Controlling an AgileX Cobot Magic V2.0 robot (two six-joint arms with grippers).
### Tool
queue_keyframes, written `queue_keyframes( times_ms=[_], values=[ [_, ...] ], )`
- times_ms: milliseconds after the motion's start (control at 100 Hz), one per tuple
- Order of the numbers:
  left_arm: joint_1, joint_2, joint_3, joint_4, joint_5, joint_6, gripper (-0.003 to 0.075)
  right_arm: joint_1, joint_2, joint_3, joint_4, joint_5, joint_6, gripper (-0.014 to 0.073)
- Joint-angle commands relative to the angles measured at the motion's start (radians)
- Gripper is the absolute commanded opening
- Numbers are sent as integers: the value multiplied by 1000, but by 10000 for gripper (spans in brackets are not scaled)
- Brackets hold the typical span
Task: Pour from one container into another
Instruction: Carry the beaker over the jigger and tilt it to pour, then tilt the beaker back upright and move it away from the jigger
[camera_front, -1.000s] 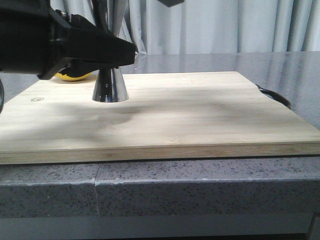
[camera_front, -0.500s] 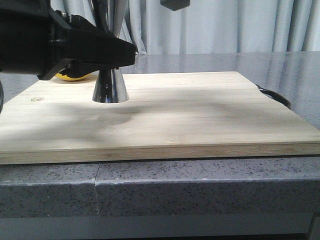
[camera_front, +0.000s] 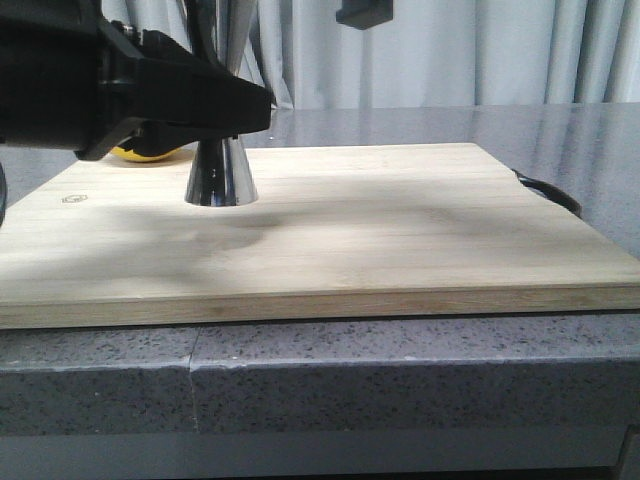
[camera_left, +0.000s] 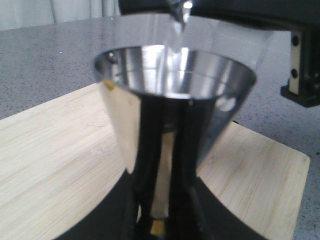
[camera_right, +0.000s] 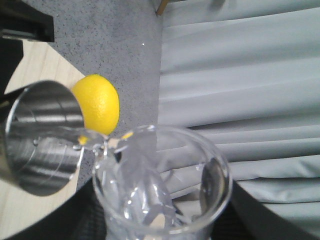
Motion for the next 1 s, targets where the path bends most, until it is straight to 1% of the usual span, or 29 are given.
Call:
queue_keyframes(
  times_ms=[0,330,590,700,920,990],
  values=[
    [2,-33,-33,-26,-74,-8,-19,-2,-26,-39,-23,-34,-3,197],
    [2,-33,-33,-26,-74,-8,-19,-2,-26,-39,-119,-24,-3,197],
    [2,-33,-33,-4,-74,-11,-19,-2,-26,-39,-133,-24,-3,197],
    [2,-33,-33,8,-74,-20,-19,-2,-26,-39,-173,-24,-3,197],
    [2,-33,-33,15,-74,-25,-19,-2,-26,-39,-183,-24,-3,197],
    [2,-33,-33,15,-74,-25,-19,-2,-26,-39,-208,-24,-3,197]
  ],
)
